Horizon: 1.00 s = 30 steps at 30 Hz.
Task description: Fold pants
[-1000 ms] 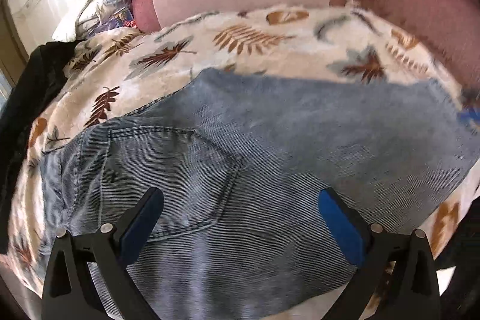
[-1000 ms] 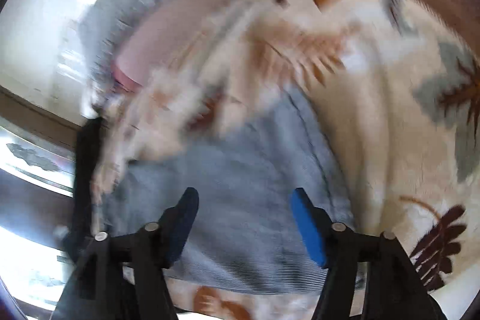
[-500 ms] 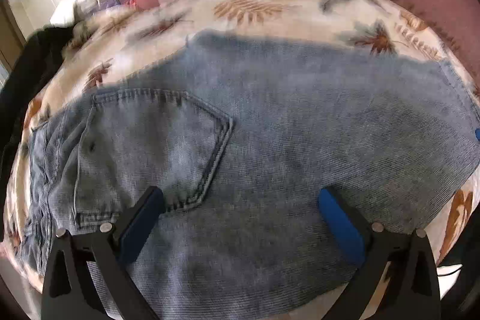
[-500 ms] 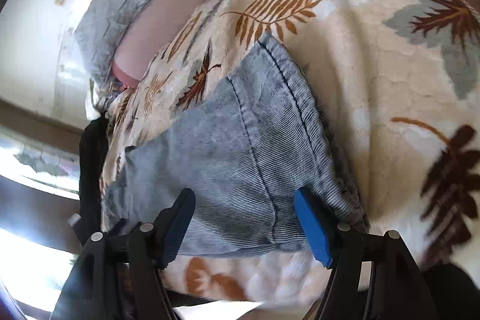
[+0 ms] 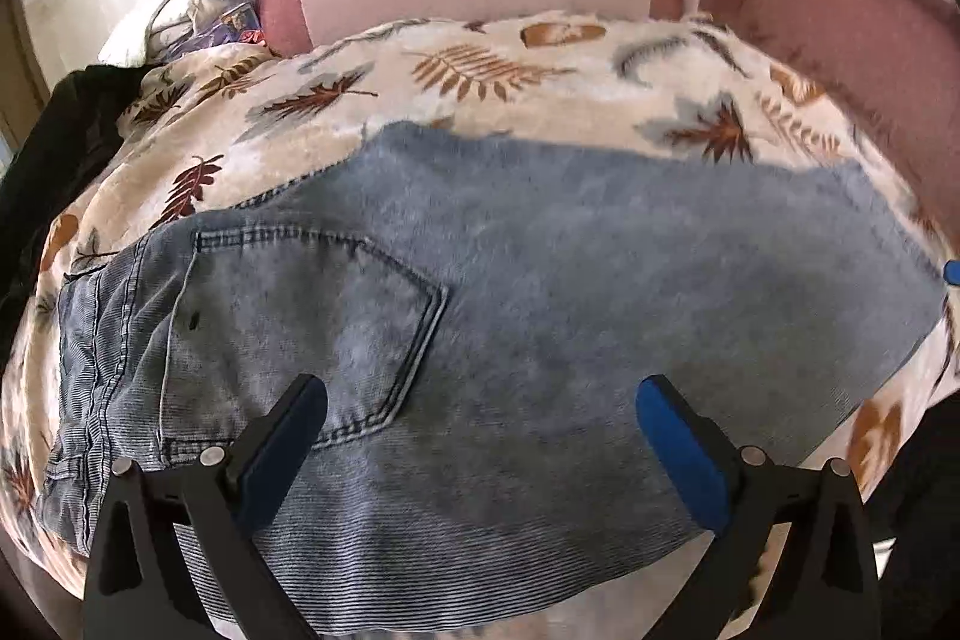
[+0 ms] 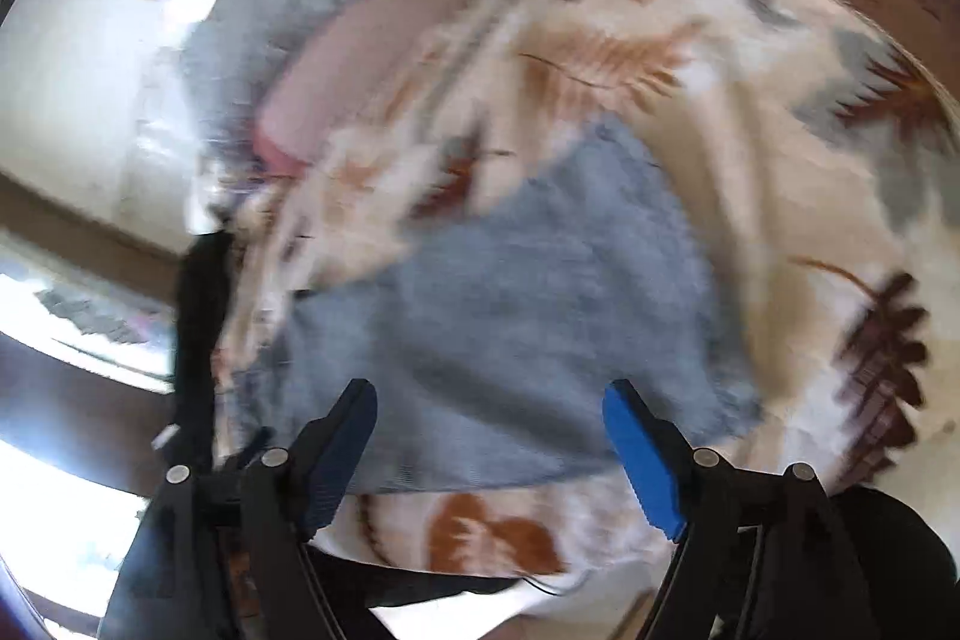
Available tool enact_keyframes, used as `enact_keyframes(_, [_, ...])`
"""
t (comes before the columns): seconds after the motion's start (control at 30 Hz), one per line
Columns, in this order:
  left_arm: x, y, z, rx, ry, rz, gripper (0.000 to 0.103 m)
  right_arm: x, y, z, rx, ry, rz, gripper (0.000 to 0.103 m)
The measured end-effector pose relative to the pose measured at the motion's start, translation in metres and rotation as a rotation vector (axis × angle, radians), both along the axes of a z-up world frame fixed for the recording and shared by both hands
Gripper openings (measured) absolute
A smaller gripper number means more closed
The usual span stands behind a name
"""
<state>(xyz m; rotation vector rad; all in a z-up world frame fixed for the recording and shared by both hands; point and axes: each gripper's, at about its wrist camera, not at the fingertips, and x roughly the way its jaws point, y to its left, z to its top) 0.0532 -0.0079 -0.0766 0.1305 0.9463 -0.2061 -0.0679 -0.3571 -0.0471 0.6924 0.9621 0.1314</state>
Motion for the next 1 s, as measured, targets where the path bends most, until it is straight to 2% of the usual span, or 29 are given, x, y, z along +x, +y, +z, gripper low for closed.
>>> enact_keyframes(0.07, [0.004,-0.003,0.005,-0.017,0.008,0.01,0.103,0.01,0.006,-0.02,0.015,0.049,0.016,0.081])
enact_keyframes(0.1, [0.005,-0.004,0.006,-0.022,0.011,0.016,0.103,0.015,0.006,-0.044,0.009,0.138,0.021,0.081])
enact_keyframes(0.13, [0.005,-0.007,0.009,-0.032,0.015,0.021,0.103,0.023,0.006,-0.064,0.043,0.178,0.035,0.078])
enact_keyframes(0.2, [0.006,-0.014,0.017,-0.056,0.019,0.017,0.103,0.021,0.002,-0.052,0.054,0.147,0.025,0.078])
enact_keyframes(0.3, [0.01,-0.035,0.03,-0.08,-0.003,0.004,0.103,0.029,-0.004,-0.016,0.032,0.066,0.033,0.078])
enact_keyframes(0.4, [0.021,-0.066,0.035,-0.087,-0.011,-0.014,0.103,0.063,-0.014,0.003,0.11,0.002,0.056,0.079])
enact_keyframes(0.47, [0.028,-0.087,0.034,-0.098,-0.01,-0.029,0.103,0.098,-0.019,-0.001,0.188,-0.011,0.061,0.078])
enact_keyframes(0.53, [0.034,-0.101,0.029,-0.094,-0.016,-0.029,0.103,0.13,-0.024,-0.027,0.301,0.036,0.088,0.079])
enact_keyframes(0.57, [0.037,-0.106,0.025,-0.088,-0.015,-0.027,0.103,0.141,-0.026,-0.043,0.314,0.069,0.098,0.079])
enact_keyframes(0.6, [0.043,-0.111,0.016,-0.067,0.011,-0.015,0.103,0.149,-0.034,-0.059,0.253,0.103,0.05,0.063])
enact_keyframes(0.63, [0.048,-0.115,0.006,-0.046,0.045,-0.008,0.103,0.148,-0.046,-0.071,0.28,0.111,-0.01,0.035])
enact_keyframes(0.67, [0.053,-0.118,-0.005,-0.029,0.078,-0.005,0.103,0.14,-0.059,-0.076,0.342,0.094,-0.079,0.032])
enact_keyframes(0.7, [0.055,-0.118,-0.017,-0.009,0.11,0.007,0.103,0.132,-0.064,-0.074,0.366,0.064,-0.109,0.032])
enact_keyframes(0.73, [0.055,-0.117,-0.024,-0.01,0.118,0.012,0.103,0.123,-0.062,-0.065,0.293,0.048,-0.122,0.034])
enact_keyframes(0.77, [0.052,-0.117,-0.025,-0.011,0.09,0.011,0.103,0.116,-0.058,-0.055,0.241,0.039,-0.112,0.038])
enact_keyframes(0.83, [0.049,-0.12,-0.025,0.005,0.072,0.006,0.103,0.105,-0.054,-0.043,0.221,-0.016,-0.071,0.077])
enact_keyframes(0.87, [0.049,-0.12,-0.025,0.002,0.071,0.008,0.103,0.104,-0.052,-0.043,0.153,-0.006,-0.069,0.079])
enact_keyframes(0.9, [0.049,-0.119,-0.026,0.0,0.075,0.011,0.103,0.107,-0.053,-0.049,0.129,0.032,-0.066,0.073])
enact_keyframes(1.0, [0.049,-0.118,-0.021,-0.005,0.092,0.013,0.103,0.09,-0.064,-0.034,0.192,0.029,-0.115,0.072])
